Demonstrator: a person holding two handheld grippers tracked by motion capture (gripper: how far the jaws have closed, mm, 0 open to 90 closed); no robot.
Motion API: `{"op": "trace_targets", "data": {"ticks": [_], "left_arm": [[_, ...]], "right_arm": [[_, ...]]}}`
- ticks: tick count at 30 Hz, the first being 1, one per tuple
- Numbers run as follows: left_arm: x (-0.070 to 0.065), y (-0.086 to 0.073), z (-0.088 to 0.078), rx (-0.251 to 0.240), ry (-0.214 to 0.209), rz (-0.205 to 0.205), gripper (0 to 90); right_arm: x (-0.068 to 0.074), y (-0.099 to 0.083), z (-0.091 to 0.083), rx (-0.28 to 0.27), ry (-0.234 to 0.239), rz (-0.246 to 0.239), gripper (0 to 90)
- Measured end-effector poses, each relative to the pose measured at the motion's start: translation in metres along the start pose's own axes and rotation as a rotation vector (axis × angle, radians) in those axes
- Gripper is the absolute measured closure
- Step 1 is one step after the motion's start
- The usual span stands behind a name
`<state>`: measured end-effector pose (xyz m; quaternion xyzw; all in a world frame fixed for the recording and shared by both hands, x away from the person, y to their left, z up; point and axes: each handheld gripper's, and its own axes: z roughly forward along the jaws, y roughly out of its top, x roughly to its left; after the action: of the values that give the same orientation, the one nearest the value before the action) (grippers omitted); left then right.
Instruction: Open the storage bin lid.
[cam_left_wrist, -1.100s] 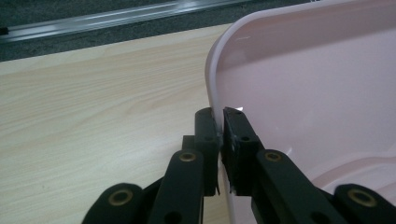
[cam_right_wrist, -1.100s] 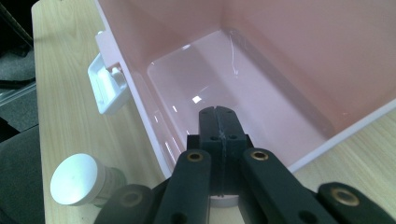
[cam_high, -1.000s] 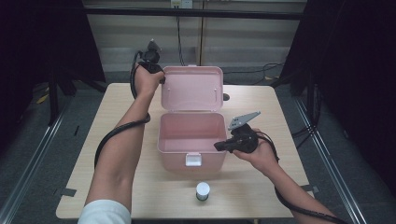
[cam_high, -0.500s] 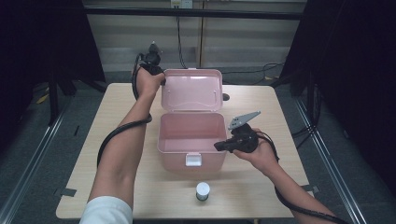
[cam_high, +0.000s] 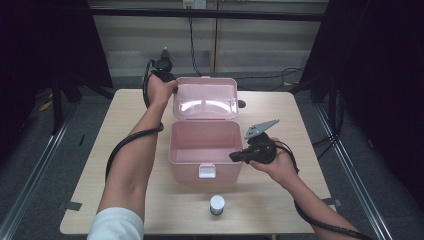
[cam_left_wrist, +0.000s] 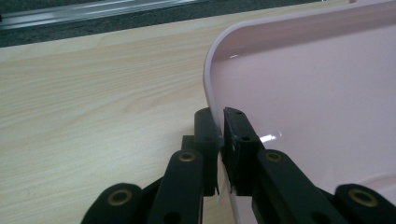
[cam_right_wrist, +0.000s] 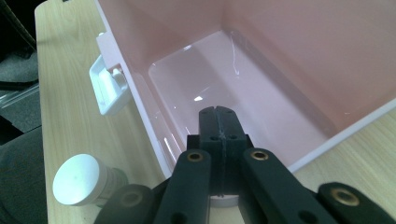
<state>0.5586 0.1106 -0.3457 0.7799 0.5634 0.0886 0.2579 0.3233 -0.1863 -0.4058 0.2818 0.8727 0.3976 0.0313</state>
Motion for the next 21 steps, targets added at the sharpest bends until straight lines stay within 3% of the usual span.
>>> {"op": "trace_targets", "data": {"ticks": [21], "left_arm": [[0.003,-0.006,0.012,0.009,-0.002,-0.006,83.2]], "right_arm": [[0.001,-0.001,0.000,-0.011,0.010,0.010,90.0]]}}
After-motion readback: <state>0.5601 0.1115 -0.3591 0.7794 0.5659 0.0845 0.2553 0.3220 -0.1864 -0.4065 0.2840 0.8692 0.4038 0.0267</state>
